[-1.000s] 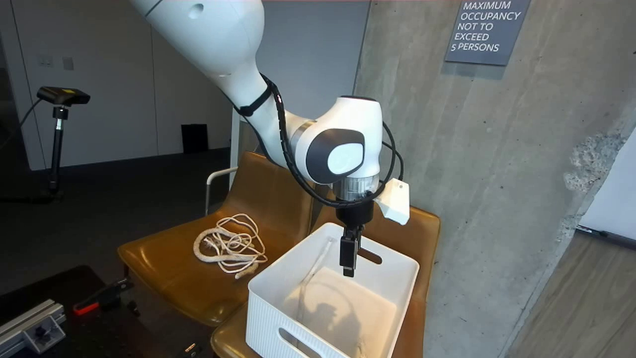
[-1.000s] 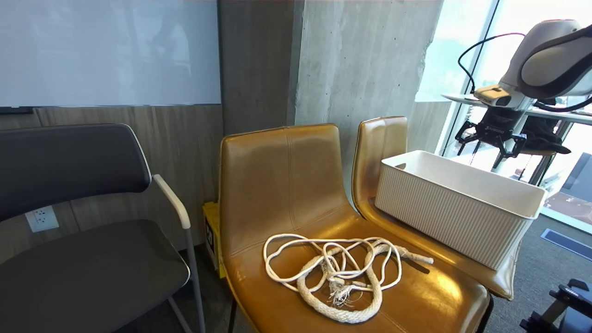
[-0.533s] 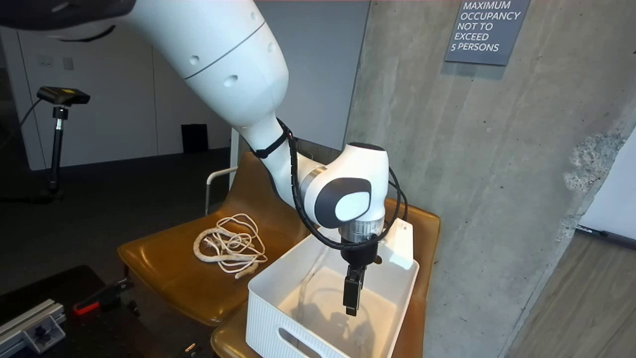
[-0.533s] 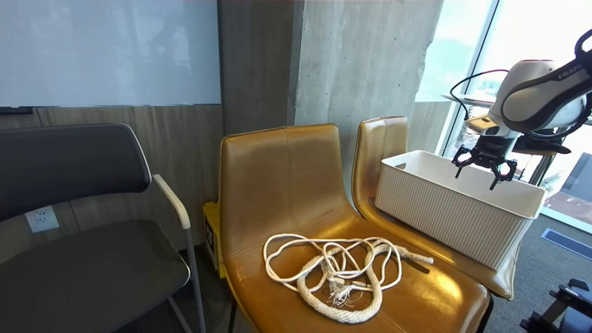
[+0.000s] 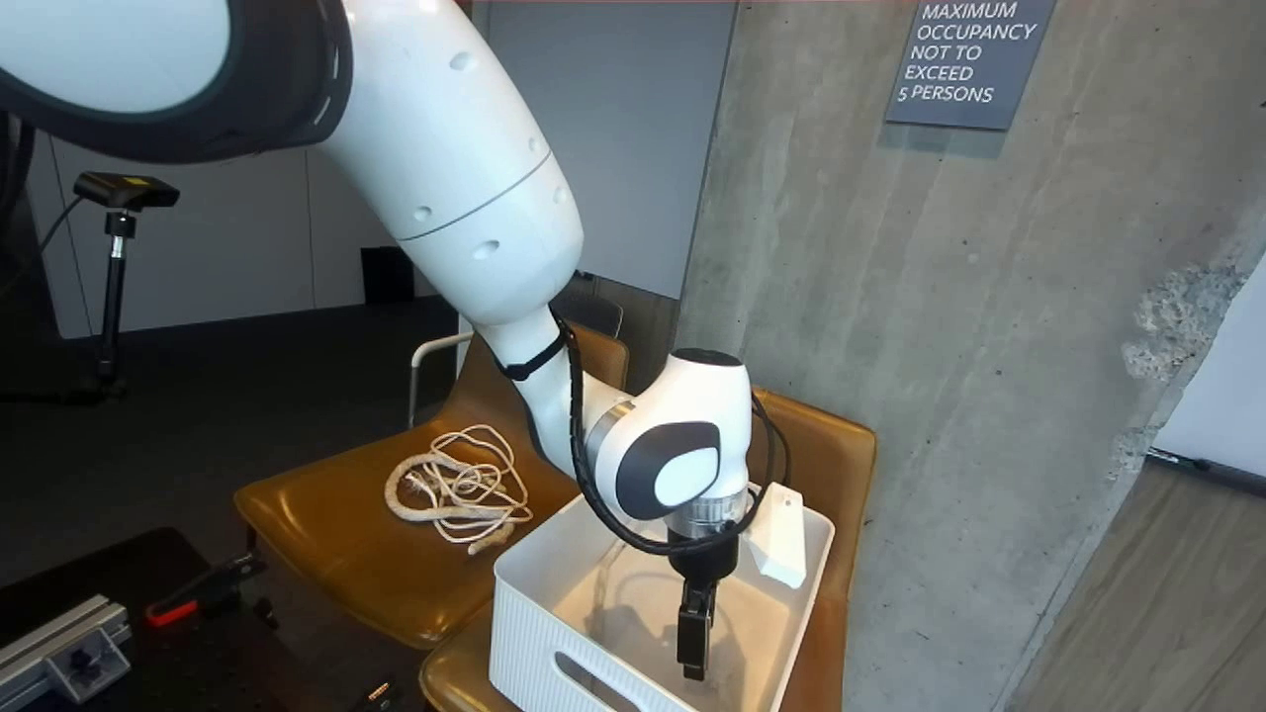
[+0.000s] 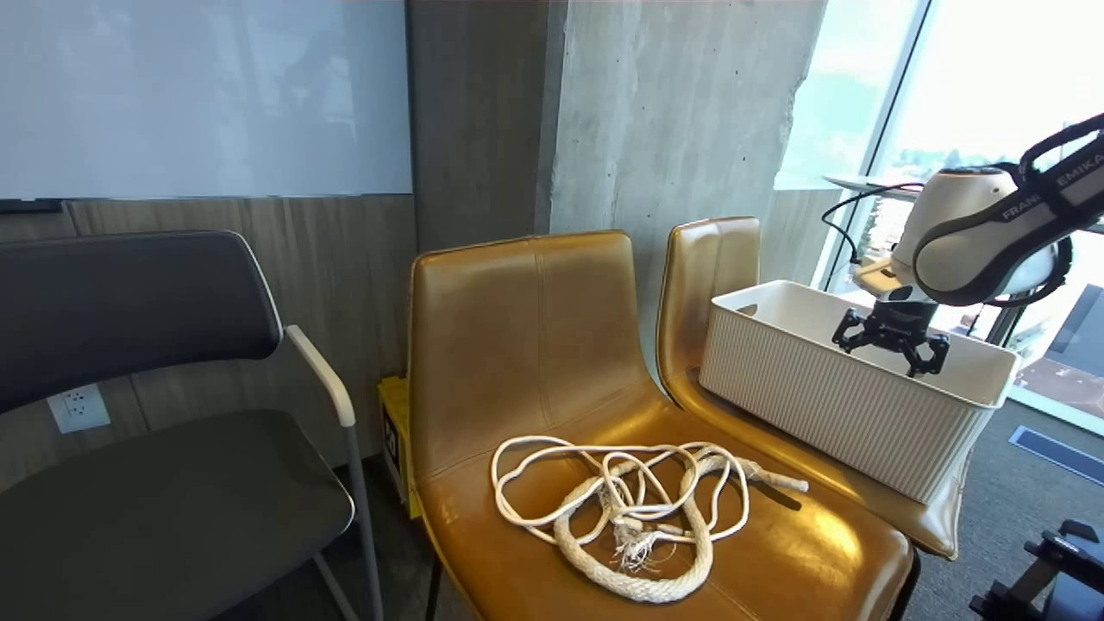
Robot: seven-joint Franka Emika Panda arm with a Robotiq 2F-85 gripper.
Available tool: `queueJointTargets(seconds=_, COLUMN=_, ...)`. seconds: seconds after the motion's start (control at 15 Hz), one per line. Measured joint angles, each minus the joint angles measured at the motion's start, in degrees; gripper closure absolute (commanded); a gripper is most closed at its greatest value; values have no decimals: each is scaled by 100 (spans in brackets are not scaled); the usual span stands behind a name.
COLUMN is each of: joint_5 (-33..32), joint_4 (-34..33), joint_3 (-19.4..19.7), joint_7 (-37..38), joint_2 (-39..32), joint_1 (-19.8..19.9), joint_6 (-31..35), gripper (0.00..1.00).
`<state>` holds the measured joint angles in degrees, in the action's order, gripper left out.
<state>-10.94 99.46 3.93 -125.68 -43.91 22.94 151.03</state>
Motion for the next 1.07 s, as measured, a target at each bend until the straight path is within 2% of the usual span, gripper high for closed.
queueJointTargets(seconds=0.27, joint_5=-267, joint_4=-208, joint_3=237, joint_7=94, joint_2=-393, joint_1=-107, joint_6=310, gripper=0)
queueJointTargets(seconds=0.73, joint_5=-441, joint_4=-748, joint_3=424, joint_7=230, joint_2=-984, joint_1=-107, joint_6=400, gripper=0)
queueJointTargets(seconds=0.87, joint_5=-454, joint_4=-869, joint_3=446, joint_7=264, joint_2=-1106, joint_1=-107, joint_6=400, gripper=28)
queueJointTargets(seconds=1.07, joint_5=-465, joint_4=-1010, joint_3=448, joint_7=297, joint_2=-1171, joint_1=-109, joint_6=400, gripper=50)
